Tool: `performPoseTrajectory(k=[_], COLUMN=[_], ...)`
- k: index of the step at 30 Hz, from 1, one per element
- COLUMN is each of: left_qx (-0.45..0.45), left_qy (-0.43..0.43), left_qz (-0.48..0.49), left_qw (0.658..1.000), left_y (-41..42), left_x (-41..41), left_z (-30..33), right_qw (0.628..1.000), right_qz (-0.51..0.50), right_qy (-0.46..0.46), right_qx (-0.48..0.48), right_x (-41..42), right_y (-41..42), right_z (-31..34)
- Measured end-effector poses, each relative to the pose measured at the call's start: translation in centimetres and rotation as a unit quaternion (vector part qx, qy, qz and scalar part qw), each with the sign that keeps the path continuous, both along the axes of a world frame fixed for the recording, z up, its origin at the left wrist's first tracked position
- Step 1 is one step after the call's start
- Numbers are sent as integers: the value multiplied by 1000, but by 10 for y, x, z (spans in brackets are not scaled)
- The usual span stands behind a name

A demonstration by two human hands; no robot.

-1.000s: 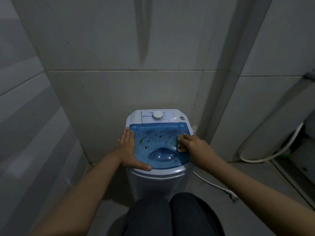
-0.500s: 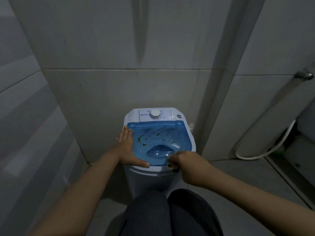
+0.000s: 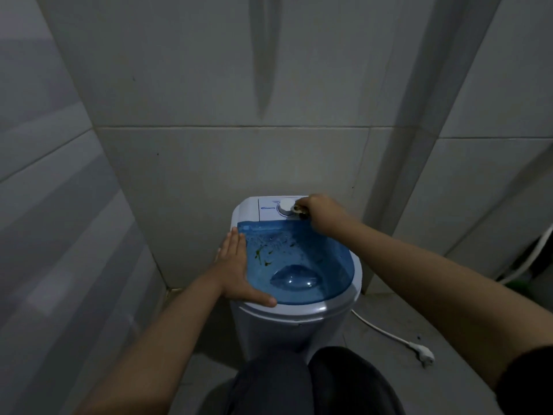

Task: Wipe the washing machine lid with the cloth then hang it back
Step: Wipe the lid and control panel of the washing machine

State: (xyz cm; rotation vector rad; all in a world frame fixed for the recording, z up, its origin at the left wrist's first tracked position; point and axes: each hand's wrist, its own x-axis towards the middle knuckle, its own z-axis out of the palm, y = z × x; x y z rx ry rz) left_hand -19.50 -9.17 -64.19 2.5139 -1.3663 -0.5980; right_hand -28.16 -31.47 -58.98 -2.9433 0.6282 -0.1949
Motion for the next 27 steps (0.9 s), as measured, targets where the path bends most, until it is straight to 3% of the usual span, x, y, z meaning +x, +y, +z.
performPoseTrajectory(k=[6,15,22,27], left_qx=[-6,-4,1,4], left_qy=[-4,-7,-2,-6], left_qz=[-1,-1,-3,-4], left_qw=[1000,1000,1000,1000], left_y=[-1,-1,0,0], left_x=[3,3,1,0], left_z=[-3,-4,-1,0], right_qw=[999,999,999,992], right_qz=[7,33,46,43], right_qy=[6,-18,10,66], right_qx=[-54,-11,17,97], right_x=[1,-64,-112,-111], right_y=[-1,38,82,85], right_z=[-34,-40,-35,-5])
